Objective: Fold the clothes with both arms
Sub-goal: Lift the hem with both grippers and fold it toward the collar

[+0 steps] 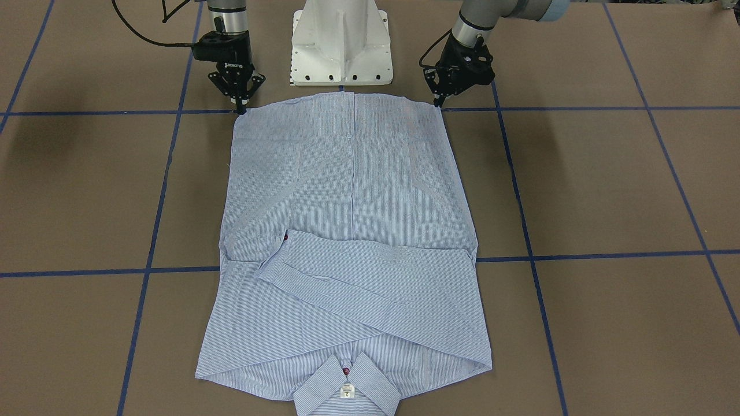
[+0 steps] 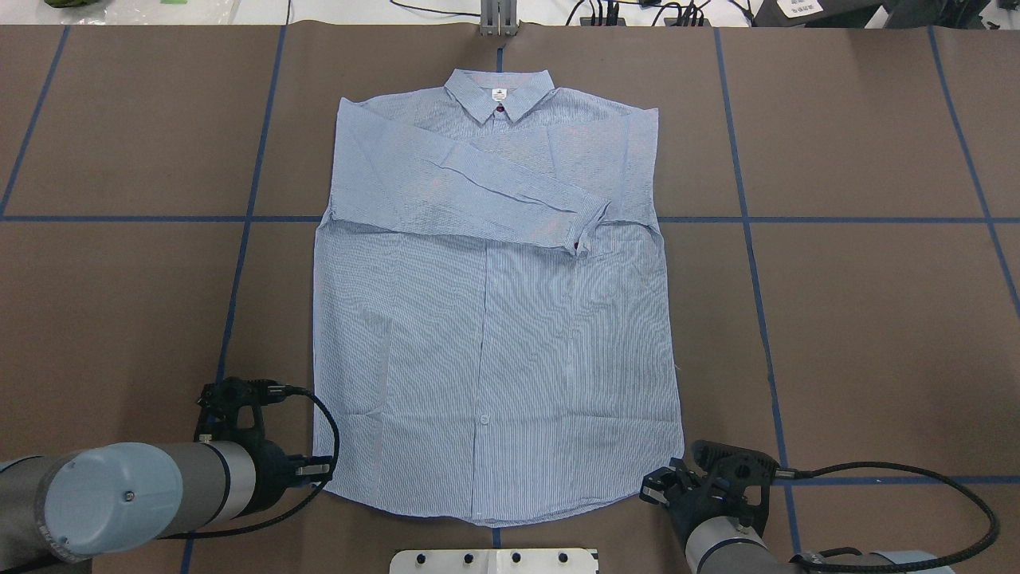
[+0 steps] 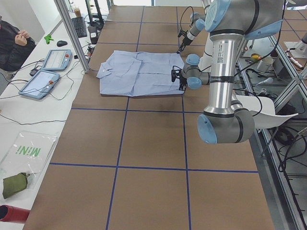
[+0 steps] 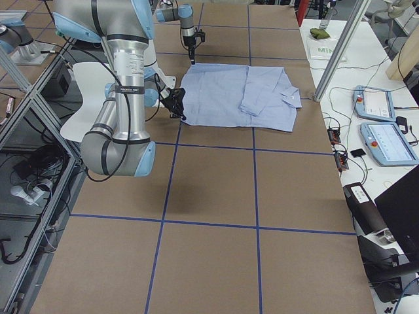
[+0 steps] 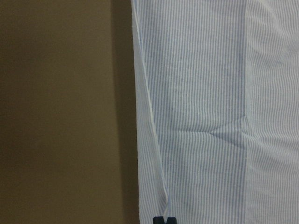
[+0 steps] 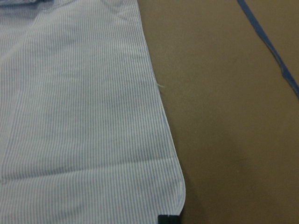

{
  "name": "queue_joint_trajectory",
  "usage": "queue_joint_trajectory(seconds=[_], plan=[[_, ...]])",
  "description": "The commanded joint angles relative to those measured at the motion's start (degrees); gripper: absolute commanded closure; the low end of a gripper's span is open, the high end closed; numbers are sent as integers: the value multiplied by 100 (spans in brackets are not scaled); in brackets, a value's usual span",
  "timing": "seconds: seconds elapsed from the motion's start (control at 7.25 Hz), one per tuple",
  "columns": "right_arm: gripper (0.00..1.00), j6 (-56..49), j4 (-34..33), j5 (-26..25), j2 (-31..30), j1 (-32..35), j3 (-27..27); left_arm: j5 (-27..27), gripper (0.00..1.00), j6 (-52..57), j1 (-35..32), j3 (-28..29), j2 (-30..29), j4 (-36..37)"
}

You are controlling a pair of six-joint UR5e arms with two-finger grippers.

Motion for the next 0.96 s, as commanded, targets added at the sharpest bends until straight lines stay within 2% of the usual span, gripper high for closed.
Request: queue_joint_trajectory(seconds=[0.0, 0.14, 0.28, 0.41, 0.55, 0.69, 0.83], plan=[[100, 2, -1288, 262, -38, 31, 1139, -153, 100, 0, -33, -503, 21, 88], [100, 11, -2017, 551, -12, 31, 1928, -415, 100, 0, -68, -1219, 65, 516], [100, 20, -2886, 867, 32, 14, 2798, -696, 100, 0, -94, -2157, 30, 1442], [100, 11, -3504, 1192, 494, 205, 3172, -986, 100, 9, -103, -2932, -135, 2269], [100, -24, -4067, 1570, 1134, 634, 3175, -1346, 100, 52, -399, -3131, -450, 2843], [100, -146, -4603, 1956, 1766, 899, 3123, -1480, 100, 96, -663, -2977, -932, 3284], [100, -556, -4704, 1969, 2034, 1136, 2984, -1472, 100, 306, -788, -2645, -1189, 3410]])
